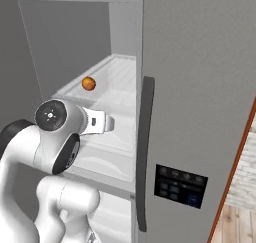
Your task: Retrieve the mango and peach from the fridge and place them into the bowl on the dining table.
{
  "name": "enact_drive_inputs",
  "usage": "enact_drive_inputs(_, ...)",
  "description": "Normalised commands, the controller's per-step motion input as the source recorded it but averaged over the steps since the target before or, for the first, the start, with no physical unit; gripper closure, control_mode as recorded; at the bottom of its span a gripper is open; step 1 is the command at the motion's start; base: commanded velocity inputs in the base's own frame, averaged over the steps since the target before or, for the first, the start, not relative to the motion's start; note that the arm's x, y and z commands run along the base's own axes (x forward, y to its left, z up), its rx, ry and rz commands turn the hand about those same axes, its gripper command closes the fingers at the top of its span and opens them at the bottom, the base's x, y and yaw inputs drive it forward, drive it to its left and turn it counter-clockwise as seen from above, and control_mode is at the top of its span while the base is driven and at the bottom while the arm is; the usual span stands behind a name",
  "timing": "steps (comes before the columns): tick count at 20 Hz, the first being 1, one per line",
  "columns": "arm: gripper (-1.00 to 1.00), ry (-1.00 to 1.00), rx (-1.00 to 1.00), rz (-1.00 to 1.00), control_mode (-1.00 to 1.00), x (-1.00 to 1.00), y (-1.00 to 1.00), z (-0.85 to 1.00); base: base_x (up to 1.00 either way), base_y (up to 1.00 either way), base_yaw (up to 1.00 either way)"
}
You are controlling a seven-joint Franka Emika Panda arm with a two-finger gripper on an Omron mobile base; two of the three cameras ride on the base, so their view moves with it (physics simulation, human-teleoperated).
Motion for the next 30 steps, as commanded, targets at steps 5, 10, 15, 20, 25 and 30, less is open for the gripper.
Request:
enact_drive_inputs(5, 1.00, 0.00, 0.00, 0.00, 1.00, 0.00, 0.00, 0.00, -0.96, 0.17, 0.15)
enact_drive_inputs(10, 1.00, 0.00, 0.00, 0.00, 1.00, 0.00, 0.00, 0.00, -0.93, 0.00, 0.28)
enact_drive_inputs(15, 1.00, 0.00, 0.00, 0.00, 1.00, 0.00, 0.00, 0.00, -0.67, 0.00, 0.48)
enact_drive_inputs(20, 1.00, 0.00, 0.00, 0.00, 1.00, 0.00, 0.00, 0.00, -0.65, 0.00, 0.60)
enact_drive_inputs(25, 1.00, 0.00, 0.00, 0.00, 1.00, 0.00, 0.00, 0.00, -0.63, 0.00, 0.62)
enact_drive_inputs(30, 1.00, 0.00, 0.00, 0.00, 1.00, 0.00, 0.00, 0.00, -0.69, 0.00, 0.61)
